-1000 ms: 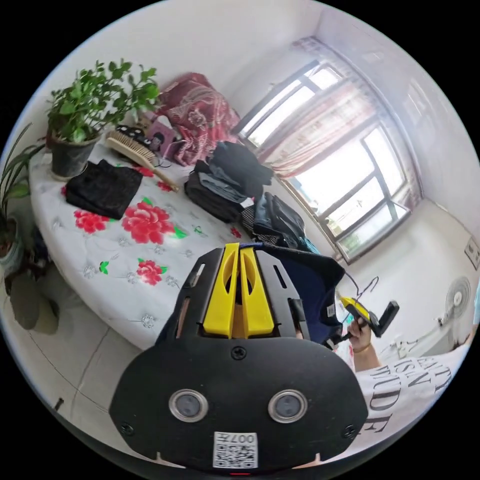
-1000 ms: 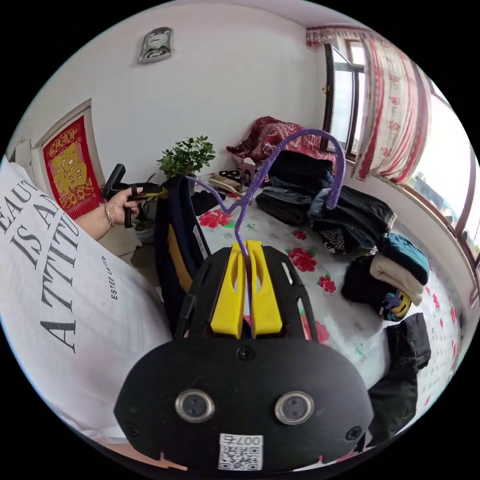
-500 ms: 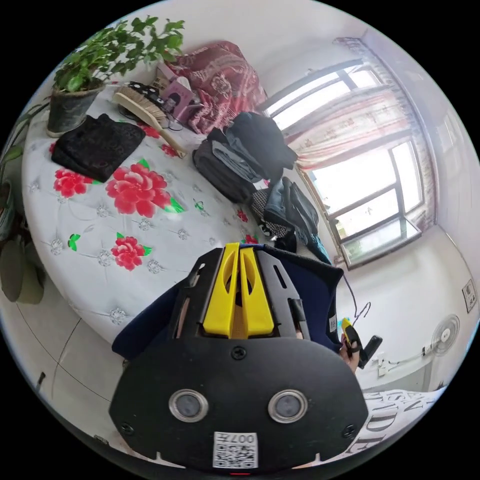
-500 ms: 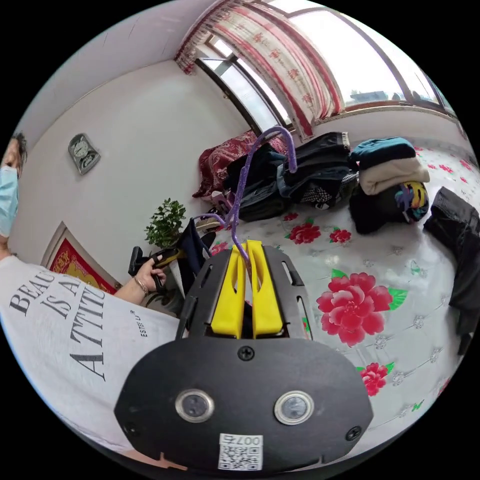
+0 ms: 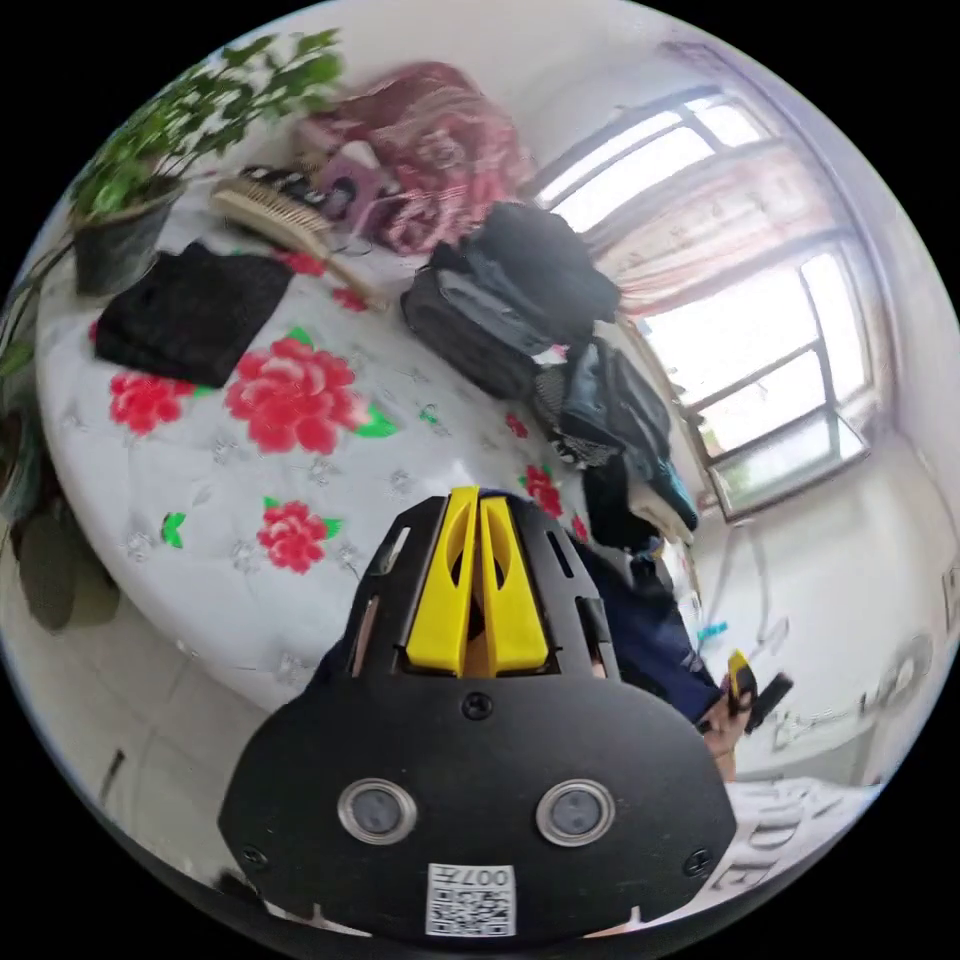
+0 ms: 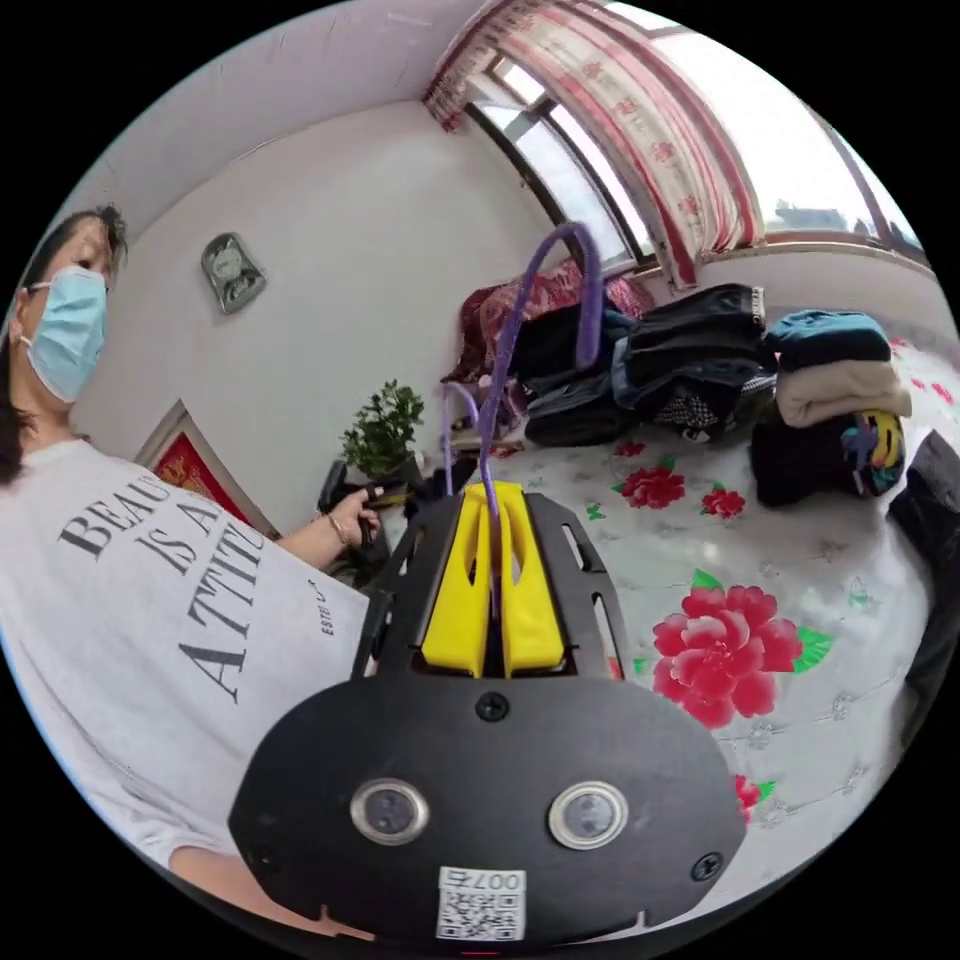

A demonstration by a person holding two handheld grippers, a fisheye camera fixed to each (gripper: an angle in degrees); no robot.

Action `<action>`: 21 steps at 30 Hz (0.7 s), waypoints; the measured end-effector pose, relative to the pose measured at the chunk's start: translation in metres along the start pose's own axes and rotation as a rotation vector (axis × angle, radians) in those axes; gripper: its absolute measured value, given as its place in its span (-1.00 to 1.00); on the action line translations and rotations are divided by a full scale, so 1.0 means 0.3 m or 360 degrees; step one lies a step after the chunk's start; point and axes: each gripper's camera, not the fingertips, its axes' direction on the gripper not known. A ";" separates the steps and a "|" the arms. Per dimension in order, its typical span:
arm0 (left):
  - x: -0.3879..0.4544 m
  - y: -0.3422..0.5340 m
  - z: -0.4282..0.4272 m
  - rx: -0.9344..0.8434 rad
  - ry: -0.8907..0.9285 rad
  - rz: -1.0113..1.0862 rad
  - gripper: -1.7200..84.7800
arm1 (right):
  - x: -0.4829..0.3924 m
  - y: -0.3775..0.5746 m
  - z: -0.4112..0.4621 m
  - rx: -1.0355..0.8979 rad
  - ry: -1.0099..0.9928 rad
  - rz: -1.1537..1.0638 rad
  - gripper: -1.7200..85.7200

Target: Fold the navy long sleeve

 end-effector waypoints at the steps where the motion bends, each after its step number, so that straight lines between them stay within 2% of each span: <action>1: -0.035 -0.008 0.002 -0.0023 -0.0097 -0.0140 -0.98 | 0.062 0.012 -0.064 0.0160 -0.0169 0.0135 -0.96; 2: -0.068 -0.009 -0.010 0.0039 -0.0157 -0.0225 -0.98 | 0.128 0.049 -0.162 0.0483 -0.0204 0.0269 -0.96; 3: -0.087 -0.008 -0.019 0.0066 -0.0198 -0.0278 -0.98 | 0.162 0.073 -0.219 0.0645 -0.0183 0.0350 -0.96; 4: -0.124 -0.009 -0.037 0.0097 -0.0214 -0.0351 -0.98 | 0.221 0.096 -0.308 0.0730 -0.0065 0.0464 -0.96; 5: -0.143 -0.014 -0.041 0.0084 -0.0096 -0.0342 -0.98 | 0.262 0.114 -0.381 0.0773 0.0124 0.0547 -0.95; 7: -0.119 -0.022 -0.024 -0.0005 0.0000 -0.0224 -0.98 | 0.322 0.131 -0.467 0.0731 0.0386 0.0686 -0.94; 9: -0.061 -0.026 -0.011 -0.0063 -0.0036 -0.0059 -0.98 | 0.396 0.150 -0.535 0.0628 0.0621 0.0842 -0.93; 11: -0.005 -0.030 0.006 -0.0102 -0.0040 0.0045 -0.98 | 0.521 0.207 -0.596 0.0431 0.1023 0.1144 -0.86; 14: 0.038 -0.037 0.015 -0.0143 -0.0052 0.0109 -0.98 | 0.637 0.309 -0.652 0.0244 0.1224 0.1427 -0.75; 18: 0.077 -0.037 -0.012 -0.0177 -0.0111 0.0220 -0.98 | 0.601 0.370 -0.662 0.0367 0.1365 0.1503 -0.72; 21: 0.086 -0.026 -0.044 -0.0186 -0.0136 0.0273 -0.98 | 0.538 0.328 -0.528 0.0224 0.1503 0.1322 -0.73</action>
